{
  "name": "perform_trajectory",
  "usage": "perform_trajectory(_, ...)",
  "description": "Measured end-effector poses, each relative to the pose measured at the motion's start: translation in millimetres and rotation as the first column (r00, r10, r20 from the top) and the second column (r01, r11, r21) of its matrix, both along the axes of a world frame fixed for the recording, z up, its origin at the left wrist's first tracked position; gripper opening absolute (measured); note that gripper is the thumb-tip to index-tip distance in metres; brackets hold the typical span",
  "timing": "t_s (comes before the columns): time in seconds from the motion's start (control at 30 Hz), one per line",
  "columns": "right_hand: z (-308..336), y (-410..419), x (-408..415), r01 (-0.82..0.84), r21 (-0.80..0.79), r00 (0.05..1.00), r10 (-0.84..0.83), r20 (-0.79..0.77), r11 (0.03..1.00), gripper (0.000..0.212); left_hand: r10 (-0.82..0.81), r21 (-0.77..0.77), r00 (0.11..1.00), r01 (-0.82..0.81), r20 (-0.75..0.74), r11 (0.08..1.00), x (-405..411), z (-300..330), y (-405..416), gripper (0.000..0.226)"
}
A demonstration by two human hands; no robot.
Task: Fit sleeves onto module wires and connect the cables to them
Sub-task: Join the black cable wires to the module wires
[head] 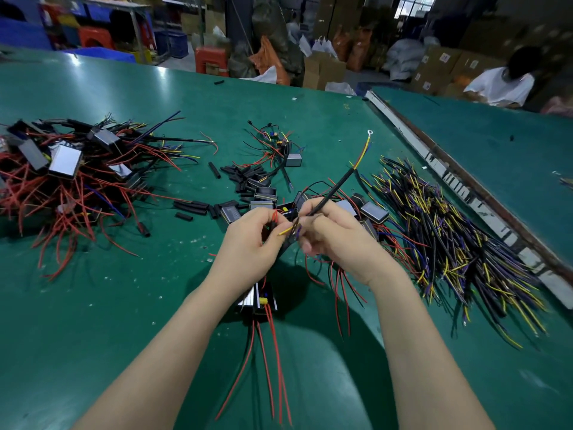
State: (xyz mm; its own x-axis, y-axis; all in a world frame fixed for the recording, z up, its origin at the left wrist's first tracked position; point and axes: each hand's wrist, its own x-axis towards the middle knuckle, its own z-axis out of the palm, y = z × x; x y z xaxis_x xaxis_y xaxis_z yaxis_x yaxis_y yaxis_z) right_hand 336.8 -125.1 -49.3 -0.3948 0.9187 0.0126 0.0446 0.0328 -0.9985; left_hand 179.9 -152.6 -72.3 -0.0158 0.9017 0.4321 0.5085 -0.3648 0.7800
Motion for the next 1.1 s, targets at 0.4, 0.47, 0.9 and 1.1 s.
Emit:
perform_trajectory(0.4, -0.3, 4.8, -5.5, 0.032, -0.326, 0.96, -0.12, -0.254, 0.945, 0.016, 0.043, -0.024, 0.995, -0.041, 0.088, 0.999, 0.2, -2.1, 2.6, 0.016)
perform_trajectory(0.47, -1.8, 5.5, -5.0, 0.001, -0.315, 0.961, -0.088, -0.262, 0.949, 0.02, 0.017, -0.087, 0.992, -0.005, 0.127, 0.996, -0.6, -1.8, 3.4, 0.02)
perform_trajectory(0.9, -10.4, 7.8, 6.0, -0.029, 0.188, 0.998, 0.019, 0.053, 0.982, 0.029, 0.017, -0.113, 1.0, -0.02, -0.022, 0.993, -2.1, 0.8, 1.4, 0.013)
perform_trajectory(1.1, -9.5, 12.2, 14.6, 0.124, 0.381, 0.984, -0.163, 0.073, 0.916, 0.034, 0.074, -0.175, 0.994, -0.086, -0.074, 0.981, -3.9, -2.2, 3.4, 0.015)
